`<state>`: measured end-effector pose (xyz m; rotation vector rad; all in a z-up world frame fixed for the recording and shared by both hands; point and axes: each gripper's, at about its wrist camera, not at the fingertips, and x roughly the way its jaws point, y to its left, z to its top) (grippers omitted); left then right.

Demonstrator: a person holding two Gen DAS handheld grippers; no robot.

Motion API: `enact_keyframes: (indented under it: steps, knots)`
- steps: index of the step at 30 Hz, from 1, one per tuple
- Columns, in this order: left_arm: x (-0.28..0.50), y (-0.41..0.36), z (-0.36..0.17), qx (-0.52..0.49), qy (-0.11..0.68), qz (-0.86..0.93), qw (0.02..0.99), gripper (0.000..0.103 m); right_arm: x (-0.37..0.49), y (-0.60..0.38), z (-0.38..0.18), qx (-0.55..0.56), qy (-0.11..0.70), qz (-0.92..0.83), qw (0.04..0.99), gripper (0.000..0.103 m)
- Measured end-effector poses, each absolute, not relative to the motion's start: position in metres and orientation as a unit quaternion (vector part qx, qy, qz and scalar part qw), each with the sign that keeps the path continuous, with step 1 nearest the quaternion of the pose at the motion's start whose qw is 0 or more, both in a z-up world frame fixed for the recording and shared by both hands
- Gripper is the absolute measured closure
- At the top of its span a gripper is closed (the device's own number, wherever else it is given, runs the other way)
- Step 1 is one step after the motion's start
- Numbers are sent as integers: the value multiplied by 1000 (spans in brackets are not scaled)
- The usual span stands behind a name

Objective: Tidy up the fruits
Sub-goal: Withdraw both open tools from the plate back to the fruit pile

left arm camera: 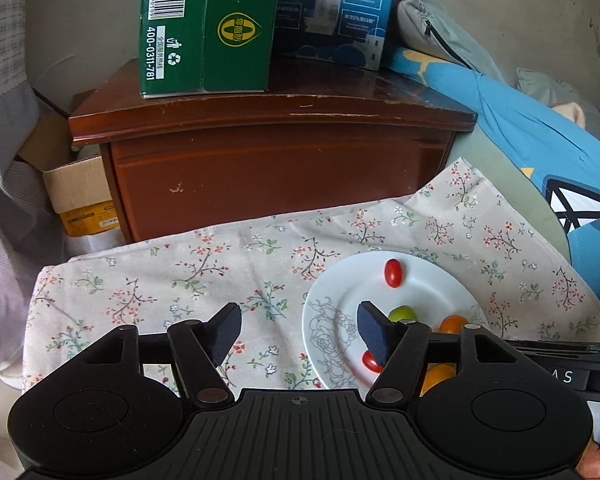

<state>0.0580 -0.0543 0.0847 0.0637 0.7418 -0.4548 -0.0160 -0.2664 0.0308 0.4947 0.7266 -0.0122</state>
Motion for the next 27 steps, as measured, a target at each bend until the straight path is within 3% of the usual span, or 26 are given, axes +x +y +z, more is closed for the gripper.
enact_keyframes:
  steps: [22, 25, 27]
  knots:
    - [33, 8, 84, 21, 388, -156, 908, 36, -61, -209, 20, 208, 363, 48, 907, 65]
    - [33, 9, 78, 24, 395, -148, 906, 22, -61, -205, 14, 211, 374, 52, 902, 64]
    - [33, 9, 75, 24, 399, -143, 906, 20, -59, -202, 11, 207, 379, 55, 900, 63]
